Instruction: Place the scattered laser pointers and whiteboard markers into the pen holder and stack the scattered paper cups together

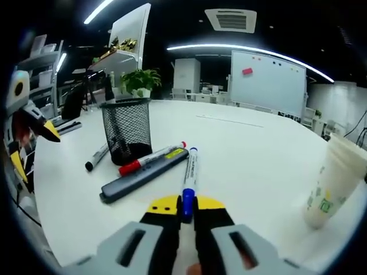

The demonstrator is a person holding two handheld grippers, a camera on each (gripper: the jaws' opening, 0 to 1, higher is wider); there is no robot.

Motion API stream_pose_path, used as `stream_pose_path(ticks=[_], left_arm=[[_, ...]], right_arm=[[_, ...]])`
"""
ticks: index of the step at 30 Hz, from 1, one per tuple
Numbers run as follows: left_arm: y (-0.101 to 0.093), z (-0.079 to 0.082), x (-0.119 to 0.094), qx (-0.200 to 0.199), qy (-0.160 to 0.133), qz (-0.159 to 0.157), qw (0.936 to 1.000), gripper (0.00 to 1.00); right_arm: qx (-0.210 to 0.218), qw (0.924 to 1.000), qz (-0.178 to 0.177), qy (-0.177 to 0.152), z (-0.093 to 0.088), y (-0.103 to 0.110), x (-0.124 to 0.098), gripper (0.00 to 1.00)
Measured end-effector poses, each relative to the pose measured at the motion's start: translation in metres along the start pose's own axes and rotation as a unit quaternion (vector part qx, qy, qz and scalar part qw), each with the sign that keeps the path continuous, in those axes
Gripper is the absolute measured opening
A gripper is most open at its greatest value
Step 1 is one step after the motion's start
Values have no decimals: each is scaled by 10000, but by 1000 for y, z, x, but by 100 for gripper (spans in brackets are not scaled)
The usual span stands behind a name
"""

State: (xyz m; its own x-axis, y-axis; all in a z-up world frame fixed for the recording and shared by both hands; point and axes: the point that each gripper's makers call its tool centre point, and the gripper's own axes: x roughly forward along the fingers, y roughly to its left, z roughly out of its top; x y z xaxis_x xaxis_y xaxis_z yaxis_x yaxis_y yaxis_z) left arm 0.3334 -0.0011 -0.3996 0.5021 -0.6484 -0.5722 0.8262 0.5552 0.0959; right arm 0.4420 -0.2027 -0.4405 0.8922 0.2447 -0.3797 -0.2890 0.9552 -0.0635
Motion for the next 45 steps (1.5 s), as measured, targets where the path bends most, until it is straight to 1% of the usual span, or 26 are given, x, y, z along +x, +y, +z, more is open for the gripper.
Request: stream_pose_path(ticks=[10, 15, 24, 28, 32, 36, 41, 45], left_arm=[[-1, 2, -1, 31, -3, 10, 10000, 64], [-1, 2, 0, 39, 7, 6, 10000, 64], [0, 3, 1, 39, -1, 21, 10000, 64], [-1, 5, 0, 48, -18, 12, 10000, 64], [-1, 5, 0, 66, -7, 18, 10000, 64], [-1, 6, -1, 74, -4, 23, 10000, 64], [-1, 6, -1, 90, -4, 18, 10000, 64], [-1, 6, -1, 99, -3, 14, 9999, 64]], right_arm=[[12, 10000, -18, 10, 0, -2, -2, 9], [34, 10000, -9, -85, 6, -3, -5, 9], [127, 9994, -78, -311, 18, -12, -9, 8], [114, 9987, -91, -496, 27, -14, -12, 8], [52, 9960, 4, -888, 45, -12, -20, 8], [-104, 9930, -22, -1177, 60, -12, -28, 8], [-175, 9912, 48, -1309, 68, -14, -32, 8], [-234, 9897, 129, -1406, 76, -10, -35, 8]])
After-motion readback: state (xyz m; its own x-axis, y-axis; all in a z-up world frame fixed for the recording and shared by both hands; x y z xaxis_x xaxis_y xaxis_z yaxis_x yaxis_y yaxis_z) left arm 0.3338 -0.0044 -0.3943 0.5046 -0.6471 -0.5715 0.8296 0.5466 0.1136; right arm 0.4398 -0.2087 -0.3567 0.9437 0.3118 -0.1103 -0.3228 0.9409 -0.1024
